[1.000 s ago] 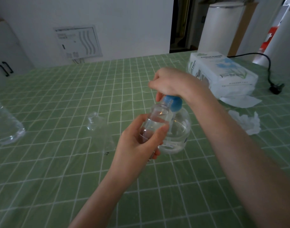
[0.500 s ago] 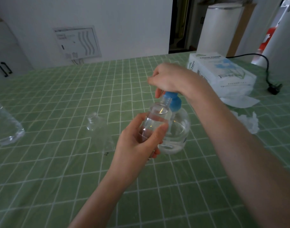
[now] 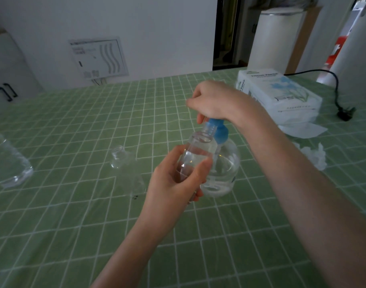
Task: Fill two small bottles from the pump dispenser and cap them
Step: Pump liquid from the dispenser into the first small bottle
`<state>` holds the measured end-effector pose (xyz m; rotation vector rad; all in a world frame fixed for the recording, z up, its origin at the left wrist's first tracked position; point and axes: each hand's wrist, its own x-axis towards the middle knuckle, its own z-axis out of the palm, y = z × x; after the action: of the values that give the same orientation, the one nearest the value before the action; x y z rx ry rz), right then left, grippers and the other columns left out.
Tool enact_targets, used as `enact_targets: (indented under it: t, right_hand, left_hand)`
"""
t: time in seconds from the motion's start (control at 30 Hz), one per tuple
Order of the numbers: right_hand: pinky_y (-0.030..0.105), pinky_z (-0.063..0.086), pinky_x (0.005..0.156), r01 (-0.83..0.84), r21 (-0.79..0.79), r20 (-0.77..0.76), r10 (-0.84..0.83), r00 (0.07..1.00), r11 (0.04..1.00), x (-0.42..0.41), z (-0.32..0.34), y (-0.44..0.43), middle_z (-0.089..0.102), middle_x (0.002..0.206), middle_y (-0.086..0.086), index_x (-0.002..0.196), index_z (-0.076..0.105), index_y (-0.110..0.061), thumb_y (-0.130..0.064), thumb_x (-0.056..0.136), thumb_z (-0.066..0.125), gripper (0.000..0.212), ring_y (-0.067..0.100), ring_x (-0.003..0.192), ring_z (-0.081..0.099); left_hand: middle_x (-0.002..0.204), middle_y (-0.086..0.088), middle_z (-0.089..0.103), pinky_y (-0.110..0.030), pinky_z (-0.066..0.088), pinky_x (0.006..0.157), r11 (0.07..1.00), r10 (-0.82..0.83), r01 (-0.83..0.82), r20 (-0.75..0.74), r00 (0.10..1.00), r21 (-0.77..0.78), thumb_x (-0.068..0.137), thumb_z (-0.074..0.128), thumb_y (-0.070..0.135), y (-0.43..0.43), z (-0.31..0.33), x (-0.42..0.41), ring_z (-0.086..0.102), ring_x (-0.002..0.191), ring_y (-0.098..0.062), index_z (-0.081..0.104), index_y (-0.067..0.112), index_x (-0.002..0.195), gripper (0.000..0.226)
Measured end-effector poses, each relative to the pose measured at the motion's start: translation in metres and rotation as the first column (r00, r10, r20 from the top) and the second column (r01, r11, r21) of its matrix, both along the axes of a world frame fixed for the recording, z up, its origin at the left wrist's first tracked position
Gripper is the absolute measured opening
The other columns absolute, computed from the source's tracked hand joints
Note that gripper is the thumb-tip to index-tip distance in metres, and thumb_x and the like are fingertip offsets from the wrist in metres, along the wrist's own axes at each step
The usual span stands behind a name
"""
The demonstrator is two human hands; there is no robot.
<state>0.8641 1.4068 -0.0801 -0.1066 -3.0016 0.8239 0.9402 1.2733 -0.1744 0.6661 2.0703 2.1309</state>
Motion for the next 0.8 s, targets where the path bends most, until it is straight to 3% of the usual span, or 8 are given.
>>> enact_targets:
  t: [0.47, 0.67, 0.8]
  right_hand:
    - [0.028, 0.037, 0.061, 0.006, 0.008, 0.062, -0.006, 0.998, 1.0, -0.0009, -0.0049, -0.0014, 0.069, 0.104, 0.01, 0.116, 0.059, -0.005, -0.022, 0.097, 0.044, 0.03, 0.023, 0.098, 0.064]
    - [0.027, 0.036, 0.059, 0.01, 0.017, 0.055, -0.011, 0.998, 1.0, -0.0018, -0.0069, -0.002, 0.069, 0.105, 0.01, 0.116, 0.059, -0.005, -0.022, 0.096, 0.044, 0.031, 0.024, 0.099, 0.064]
    - [0.026, 0.04, 0.06, 0.003, -0.026, 0.026, -0.003, 1.0, 1.0, -0.0016, -0.0025, -0.0002, 0.071, 0.097, 0.011, 0.114, 0.06, -0.003, -0.026, 0.096, 0.044, 0.032, 0.022, 0.089, 0.066]
  left_hand:
    - [0.06, -0.007, 0.062, -0.016, 0.04, 0.042, 1.0, 0.013, -0.013, -0.015, 1.0, -0.004, 0.07, 0.065, 0.045, 0.0003, -0.0031, -0.0005, 0.055, 0.046, -0.014, 0.064, 0.034, 0.085, 0.019]
    - [0.06, -0.002, 0.063, -0.015, 0.041, 0.043, 0.999, 0.031, -0.031, -0.017, 0.999, -0.015, 0.071, 0.066, 0.044, 0.0005, -0.0052, -0.0015, 0.056, 0.048, -0.014, 0.064, 0.034, 0.088, 0.019]
    - [0.061, -0.001, 0.063, -0.015, 0.042, 0.045, 0.999, 0.035, -0.036, -0.036, 0.999, -0.012, 0.071, 0.071, 0.045, 0.0013, -0.0032, -0.0007, 0.056, 0.049, -0.013, 0.063, 0.036, 0.088, 0.021]
